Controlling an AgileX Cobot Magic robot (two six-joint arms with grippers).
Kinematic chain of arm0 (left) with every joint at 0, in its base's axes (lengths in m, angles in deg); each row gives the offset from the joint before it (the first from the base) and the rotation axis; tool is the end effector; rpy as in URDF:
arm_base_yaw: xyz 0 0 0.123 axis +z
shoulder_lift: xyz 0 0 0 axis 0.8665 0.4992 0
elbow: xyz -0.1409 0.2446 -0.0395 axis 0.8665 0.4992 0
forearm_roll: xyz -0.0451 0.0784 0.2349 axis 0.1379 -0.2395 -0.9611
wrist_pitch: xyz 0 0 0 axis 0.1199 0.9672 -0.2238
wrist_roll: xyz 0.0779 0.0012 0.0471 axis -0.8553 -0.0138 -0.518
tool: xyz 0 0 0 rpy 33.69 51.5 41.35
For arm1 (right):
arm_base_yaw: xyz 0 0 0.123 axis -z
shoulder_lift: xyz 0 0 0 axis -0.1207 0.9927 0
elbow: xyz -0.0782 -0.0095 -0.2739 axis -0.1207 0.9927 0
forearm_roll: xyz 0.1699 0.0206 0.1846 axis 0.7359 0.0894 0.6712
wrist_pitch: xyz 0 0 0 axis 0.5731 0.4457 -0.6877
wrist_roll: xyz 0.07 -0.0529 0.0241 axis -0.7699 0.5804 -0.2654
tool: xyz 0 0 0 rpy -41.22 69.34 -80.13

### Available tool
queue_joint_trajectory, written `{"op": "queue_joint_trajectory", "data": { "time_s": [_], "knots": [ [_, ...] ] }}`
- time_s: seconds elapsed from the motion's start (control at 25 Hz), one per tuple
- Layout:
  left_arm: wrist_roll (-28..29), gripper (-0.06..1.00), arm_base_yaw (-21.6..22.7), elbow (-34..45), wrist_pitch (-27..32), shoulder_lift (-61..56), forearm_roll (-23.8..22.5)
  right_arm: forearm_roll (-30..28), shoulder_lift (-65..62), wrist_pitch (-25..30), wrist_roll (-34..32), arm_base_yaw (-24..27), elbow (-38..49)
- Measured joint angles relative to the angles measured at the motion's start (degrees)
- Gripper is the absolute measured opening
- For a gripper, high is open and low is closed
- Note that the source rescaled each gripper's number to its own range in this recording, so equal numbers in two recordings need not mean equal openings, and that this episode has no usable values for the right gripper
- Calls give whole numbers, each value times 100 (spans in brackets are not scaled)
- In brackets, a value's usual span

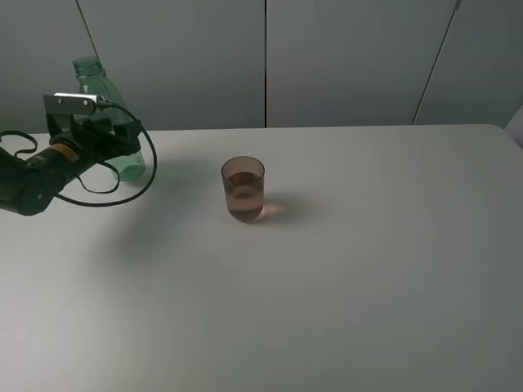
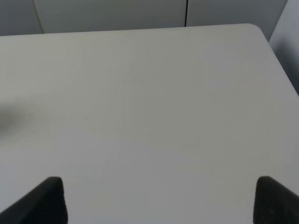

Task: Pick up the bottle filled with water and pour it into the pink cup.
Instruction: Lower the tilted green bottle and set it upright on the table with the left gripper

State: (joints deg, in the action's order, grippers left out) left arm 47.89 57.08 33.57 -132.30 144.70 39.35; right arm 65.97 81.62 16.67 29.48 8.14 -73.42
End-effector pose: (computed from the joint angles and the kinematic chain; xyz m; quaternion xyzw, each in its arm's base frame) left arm 0.3911 -0.0412 0.0737 0.0787 0.7501 -0.1187 0.6458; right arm -0.0072 -0.0029 0.2754 0.0257 0.8605 -0.0146 0.5086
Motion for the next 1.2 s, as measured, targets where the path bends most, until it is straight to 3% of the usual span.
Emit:
{"op": "queue_joint_trajectory", "data": {
  "time_s": [0.28, 0.6, 0.72, 0.8, 0.88, 0.96, 1.0, 1.08, 1.2],
  "knots": [
    [-728, 0, 0, -12, -166, 128, -61, 0, 0, 0, 0, 0, 0],
    [-891, 0, 0, -12, -177, 128, -104, 0, 0, 0, 0, 0, 0],
    [-891, 7, 0, -12, -177, 134, -104, 0, 0, 0, 0, 0, 0],
    [-891, 22, 0, -12, -130, 144, -104, 0, 0, 0, 0, 0, 0],
    [-891, 49, 0, -12, -76, 160, -104, 0, 0, 0, 0, 0, 0],
    [-891, 83, 0, -12, -54, 165, -104, 0, 0, 0, 0, 0, 0],
    [-891, 93, 0, -12, -54, 165, -104, 0, 0, 0, 0, 0, 0],
    [-891, 99, 0, -12, -43, 165, -104, 0, 0, 0, 0, 0, 0],
    [-891, 100, 0, -12, -43, 173, -104, 0, 0, 0, 0, 0, 0]
  ]
}}
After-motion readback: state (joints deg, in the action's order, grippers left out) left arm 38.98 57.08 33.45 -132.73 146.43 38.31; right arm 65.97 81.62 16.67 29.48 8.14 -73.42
